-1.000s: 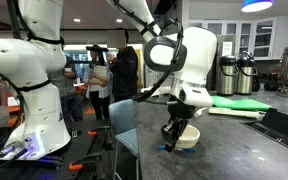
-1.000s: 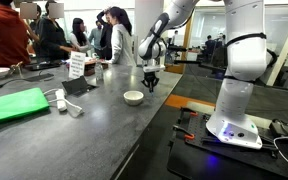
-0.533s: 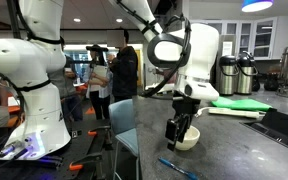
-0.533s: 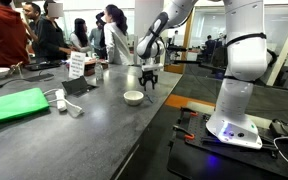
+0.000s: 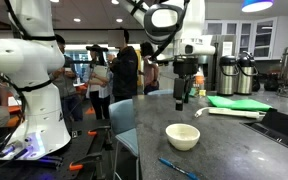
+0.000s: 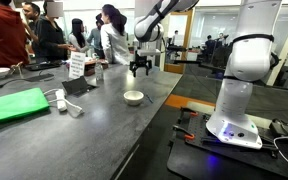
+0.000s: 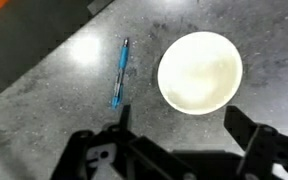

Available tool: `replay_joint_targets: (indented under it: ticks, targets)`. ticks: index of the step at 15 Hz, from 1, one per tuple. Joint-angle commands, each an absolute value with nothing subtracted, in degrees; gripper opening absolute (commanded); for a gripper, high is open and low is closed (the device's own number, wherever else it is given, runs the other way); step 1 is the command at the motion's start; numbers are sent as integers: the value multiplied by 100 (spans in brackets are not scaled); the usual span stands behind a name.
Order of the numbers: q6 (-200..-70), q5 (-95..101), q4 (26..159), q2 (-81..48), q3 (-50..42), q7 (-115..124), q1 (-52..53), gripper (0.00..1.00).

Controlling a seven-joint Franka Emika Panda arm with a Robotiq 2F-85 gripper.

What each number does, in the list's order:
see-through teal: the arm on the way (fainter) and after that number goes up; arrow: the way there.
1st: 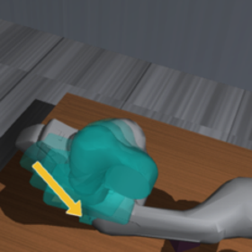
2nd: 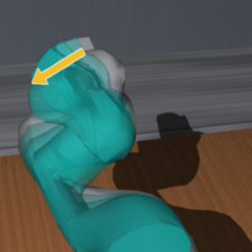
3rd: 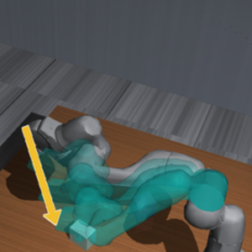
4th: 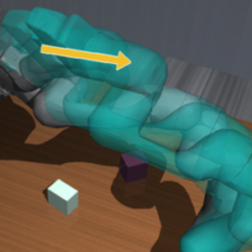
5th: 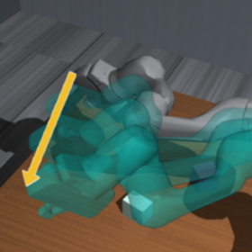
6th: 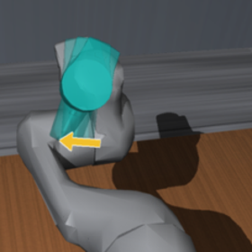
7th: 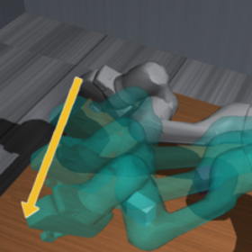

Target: Put the pen on the table

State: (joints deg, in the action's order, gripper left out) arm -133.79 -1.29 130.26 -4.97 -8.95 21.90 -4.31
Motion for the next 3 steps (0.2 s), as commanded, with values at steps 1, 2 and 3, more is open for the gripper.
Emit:
replay_joint_targets:
  ticks: [1,2,3]
  targets:
    - [-13034,217,13147,-92,-748,2126,-402,100]
    - [-12992,285,13156,-35,-702,2144,-397,100]
    - [-12986,408,13188,25,-667,2223,-399,100]
